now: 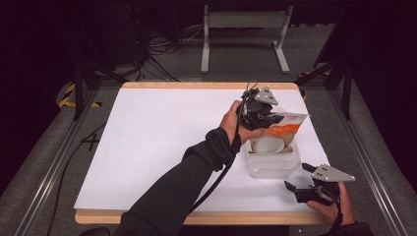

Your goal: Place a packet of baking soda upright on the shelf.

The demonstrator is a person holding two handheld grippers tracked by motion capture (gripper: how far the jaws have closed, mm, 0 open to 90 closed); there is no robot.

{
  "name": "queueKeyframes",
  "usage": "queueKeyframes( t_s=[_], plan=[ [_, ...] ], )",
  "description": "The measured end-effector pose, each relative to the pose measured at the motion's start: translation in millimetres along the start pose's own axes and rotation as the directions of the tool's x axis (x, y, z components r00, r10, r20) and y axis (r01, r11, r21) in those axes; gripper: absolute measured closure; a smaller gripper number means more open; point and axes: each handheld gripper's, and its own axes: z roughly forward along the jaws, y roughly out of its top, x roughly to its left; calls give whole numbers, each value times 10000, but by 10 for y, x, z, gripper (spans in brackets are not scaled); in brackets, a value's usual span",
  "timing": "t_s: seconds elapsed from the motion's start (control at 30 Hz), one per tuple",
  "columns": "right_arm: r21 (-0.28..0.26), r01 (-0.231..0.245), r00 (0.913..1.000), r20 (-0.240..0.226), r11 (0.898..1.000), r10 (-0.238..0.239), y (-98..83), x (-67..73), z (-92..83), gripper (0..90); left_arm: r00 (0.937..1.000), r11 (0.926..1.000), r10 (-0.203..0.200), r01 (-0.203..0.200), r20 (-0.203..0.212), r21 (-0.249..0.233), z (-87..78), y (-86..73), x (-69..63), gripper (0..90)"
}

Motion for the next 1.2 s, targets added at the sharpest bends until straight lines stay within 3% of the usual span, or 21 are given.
queueKeyframes(
  t_s=[0.17,0.53,1.2],
  plan=[
    [3,7,10000,-27,10000,-7,-1,2,1,100,9997,9996,-226,228,102,-190,68,-78,3,897],
    [73,55,10000,9,10000,-55,1,7,8,100,9985,9996,239,-245,489,122,150,-190,-82,897],
    [70,117,9999,11,9999,-117,2,14,4,101,9987,9993,345,-349,366,107,144,-265,-79,875]
  ],
)
